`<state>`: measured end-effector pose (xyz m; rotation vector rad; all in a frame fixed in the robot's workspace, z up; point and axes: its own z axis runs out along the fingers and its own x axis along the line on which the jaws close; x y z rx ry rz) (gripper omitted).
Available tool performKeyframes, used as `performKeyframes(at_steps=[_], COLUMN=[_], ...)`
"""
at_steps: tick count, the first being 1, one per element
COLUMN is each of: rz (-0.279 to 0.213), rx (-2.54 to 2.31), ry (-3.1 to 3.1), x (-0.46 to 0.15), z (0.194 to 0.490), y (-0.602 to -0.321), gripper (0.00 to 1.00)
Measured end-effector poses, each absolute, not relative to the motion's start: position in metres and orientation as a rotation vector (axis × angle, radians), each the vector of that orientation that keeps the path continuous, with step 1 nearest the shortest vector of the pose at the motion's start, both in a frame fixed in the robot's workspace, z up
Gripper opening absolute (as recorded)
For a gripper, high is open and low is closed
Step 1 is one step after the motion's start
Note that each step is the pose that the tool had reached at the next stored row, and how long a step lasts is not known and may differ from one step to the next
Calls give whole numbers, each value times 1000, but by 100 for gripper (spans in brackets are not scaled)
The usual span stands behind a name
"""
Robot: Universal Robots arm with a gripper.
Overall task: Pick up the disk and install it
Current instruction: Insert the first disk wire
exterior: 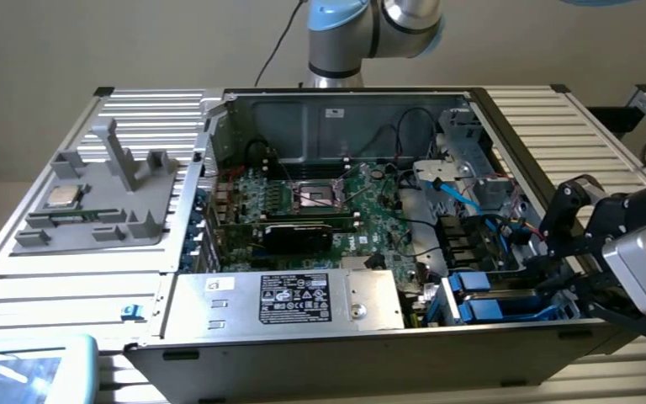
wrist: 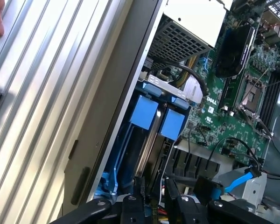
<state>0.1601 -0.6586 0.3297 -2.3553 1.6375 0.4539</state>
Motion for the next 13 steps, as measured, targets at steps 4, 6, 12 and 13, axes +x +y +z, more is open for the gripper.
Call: performKeyframes(at_steps=[4, 6, 12, 13], rz=[454, 454, 454, 454], rx=[-2355, -2355, -2355, -2355], ry=[1638, 1638, 1637, 1637], x=[160, 160, 160, 160], z=[329, 329, 329, 328], y=[-659, -659, -659, -659], gripper=[31, 31, 21, 16])
